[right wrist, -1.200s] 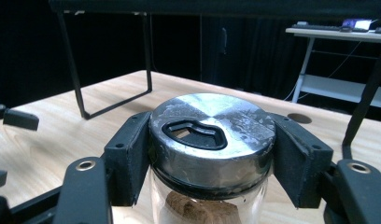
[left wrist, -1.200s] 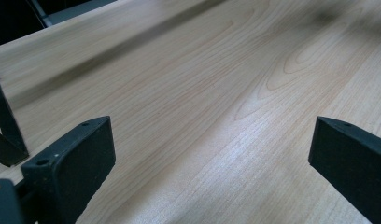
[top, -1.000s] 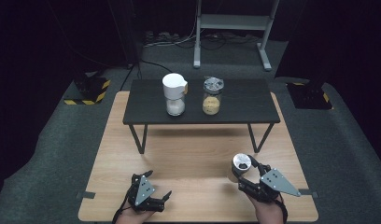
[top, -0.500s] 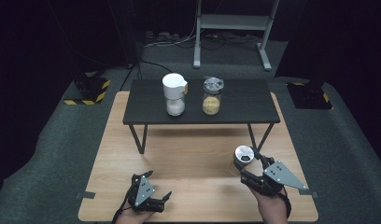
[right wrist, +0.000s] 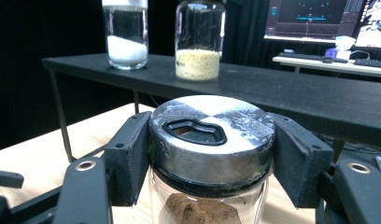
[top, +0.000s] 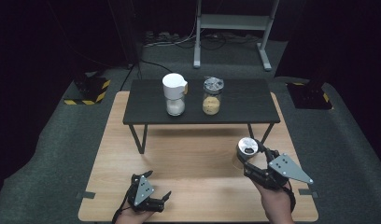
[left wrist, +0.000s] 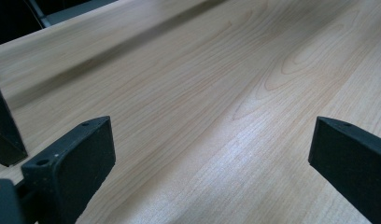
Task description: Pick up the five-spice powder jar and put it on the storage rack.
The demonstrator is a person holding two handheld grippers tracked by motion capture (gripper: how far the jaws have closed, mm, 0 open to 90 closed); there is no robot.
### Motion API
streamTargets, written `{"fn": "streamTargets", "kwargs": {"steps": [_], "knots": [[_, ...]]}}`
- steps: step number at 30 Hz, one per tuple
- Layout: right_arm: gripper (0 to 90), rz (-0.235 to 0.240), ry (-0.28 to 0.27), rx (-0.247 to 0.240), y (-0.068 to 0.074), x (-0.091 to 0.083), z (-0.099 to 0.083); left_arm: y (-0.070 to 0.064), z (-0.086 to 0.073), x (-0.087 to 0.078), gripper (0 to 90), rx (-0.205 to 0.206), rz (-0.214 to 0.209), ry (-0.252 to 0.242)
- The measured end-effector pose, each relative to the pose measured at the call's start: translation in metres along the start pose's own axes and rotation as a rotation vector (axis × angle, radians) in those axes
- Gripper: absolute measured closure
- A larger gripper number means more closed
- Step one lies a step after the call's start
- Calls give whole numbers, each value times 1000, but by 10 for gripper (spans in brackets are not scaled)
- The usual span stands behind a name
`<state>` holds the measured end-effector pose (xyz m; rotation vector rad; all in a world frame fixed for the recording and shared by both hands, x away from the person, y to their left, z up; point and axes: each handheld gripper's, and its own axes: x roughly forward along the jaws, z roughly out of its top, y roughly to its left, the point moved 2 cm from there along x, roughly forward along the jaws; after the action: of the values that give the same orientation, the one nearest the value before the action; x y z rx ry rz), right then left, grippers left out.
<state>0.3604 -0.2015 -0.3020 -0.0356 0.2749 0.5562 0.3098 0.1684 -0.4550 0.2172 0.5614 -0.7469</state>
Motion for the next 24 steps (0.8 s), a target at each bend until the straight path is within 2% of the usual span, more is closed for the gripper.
{"fn": "streamTargets", "kwargs": {"steps": [24], "knots": [[348, -21, -54, -24, -11, 5, 47, 0, 0, -1, 8, 6, -6, -4]]}}
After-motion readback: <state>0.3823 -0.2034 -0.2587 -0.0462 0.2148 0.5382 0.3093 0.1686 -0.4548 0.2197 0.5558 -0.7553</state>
